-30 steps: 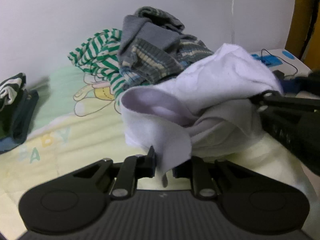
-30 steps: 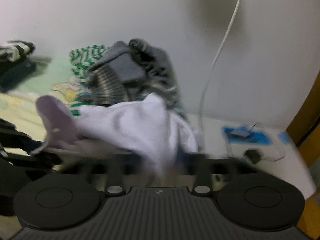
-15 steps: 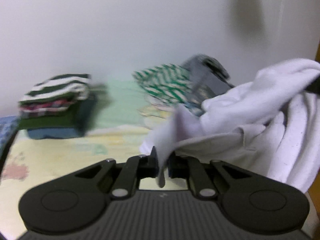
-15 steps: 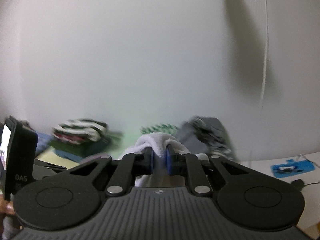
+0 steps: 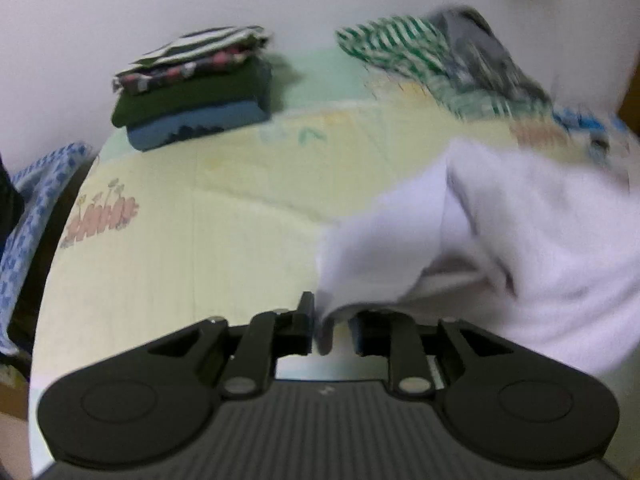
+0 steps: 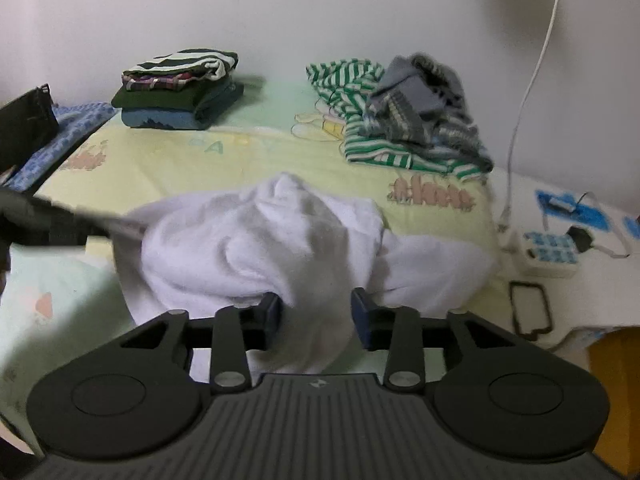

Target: Fold clothes

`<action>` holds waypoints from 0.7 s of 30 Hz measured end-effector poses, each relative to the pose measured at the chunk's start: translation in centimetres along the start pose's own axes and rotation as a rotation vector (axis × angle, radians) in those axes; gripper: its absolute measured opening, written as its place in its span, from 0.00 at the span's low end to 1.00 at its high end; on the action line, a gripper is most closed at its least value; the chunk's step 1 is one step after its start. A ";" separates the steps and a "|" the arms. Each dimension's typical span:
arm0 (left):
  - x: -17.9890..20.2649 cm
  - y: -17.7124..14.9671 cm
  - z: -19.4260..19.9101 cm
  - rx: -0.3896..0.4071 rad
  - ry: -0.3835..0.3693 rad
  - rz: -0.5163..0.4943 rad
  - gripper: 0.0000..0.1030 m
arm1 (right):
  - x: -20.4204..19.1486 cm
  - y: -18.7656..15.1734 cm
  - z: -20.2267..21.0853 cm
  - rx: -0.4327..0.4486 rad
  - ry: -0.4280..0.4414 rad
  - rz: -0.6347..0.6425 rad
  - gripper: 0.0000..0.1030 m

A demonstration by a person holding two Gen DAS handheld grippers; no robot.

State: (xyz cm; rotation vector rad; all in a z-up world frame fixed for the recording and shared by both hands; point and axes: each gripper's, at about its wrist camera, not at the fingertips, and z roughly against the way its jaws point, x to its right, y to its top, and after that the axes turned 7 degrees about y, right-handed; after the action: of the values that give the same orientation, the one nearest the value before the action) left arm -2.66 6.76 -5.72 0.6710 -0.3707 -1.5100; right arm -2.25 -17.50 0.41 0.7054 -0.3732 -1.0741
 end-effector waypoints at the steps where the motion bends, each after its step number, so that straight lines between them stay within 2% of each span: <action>1: 0.2 -0.6 0.1 0.012 -0.002 -0.023 0.37 | -0.6 0.1 -0.6 -0.004 -0.010 0.014 0.45; 2: 0.2 -1.0 0.2 0.020 -0.013 -0.035 0.50 | -1.2 0.2 -1.3 -0.008 -0.019 0.028 0.54; 3: 0.0 -1.3 0.5 0.027 -0.030 -0.041 0.55 | -1.8 0.3 -1.9 -0.012 -0.029 0.042 0.59; 4: -0.1 -1.7 0.7 0.034 -0.046 -0.048 0.59 | -2.4 0.4 -2.6 -0.016 -0.038 0.056 0.74; 5: -0.3 -2.0 0.9 0.041 -0.062 -0.055 0.61 | -3.0 0.5 -3.2 -0.020 -0.047 0.070 0.84; 10: -1.5 -3.0 1.6 0.062 -0.094 -0.079 0.80 | -6.0 1.1 -6.5 -0.039 -0.094 0.141 0.85; 12: -2.1 -3.4 1.5 0.050 -0.101 -0.078 0.81 | -7.2 1.3 -7.8 -0.047 -0.113 0.169 0.83; 13: -2.3 -3.6 1.4 0.045 -0.104 -0.080 0.81 | -7.9 1.4 -8.4 -0.051 -0.122 0.183 0.79; 15: -2.8 -4.0 1.3 0.038 -0.110 -0.086 0.82 | -9.1 1.6 -9.7 -0.059 -0.141 0.211 0.60; 16: -2.9 -4.1 1.2 0.036 -0.114 -0.091 0.83 | -8.1 1.4 -10.2 -0.088 -0.138 0.157 0.32; 17: -3.0 -4.1 1.1 0.037 -0.117 -0.096 0.83 | -7.0 1.4 -9.9 -0.085 -0.133 0.090 0.16; 18: -3.1 -4.0 1.0 0.040 -0.122 -0.099 0.83 | -5.9 1.5 -9.5 -0.082 -0.127 0.023 0.16; 20: -3.1 -3.7 0.7 0.046 -0.138 -0.105 0.85 | -3.6 1.7 -7.2 -0.014 -0.090 -0.115 0.08; 21: -2.9 -3.4 0.5 0.050 -0.150 -0.111 0.86 | -3.0 1.7 -6.0 0.013 -0.124 -0.127 0.08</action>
State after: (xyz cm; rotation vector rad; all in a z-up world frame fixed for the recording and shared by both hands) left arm -5.78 9.76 -6.88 0.6279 -0.4934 -1.6665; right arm 1.11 -12.25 -2.65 0.6833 -0.4469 -1.2404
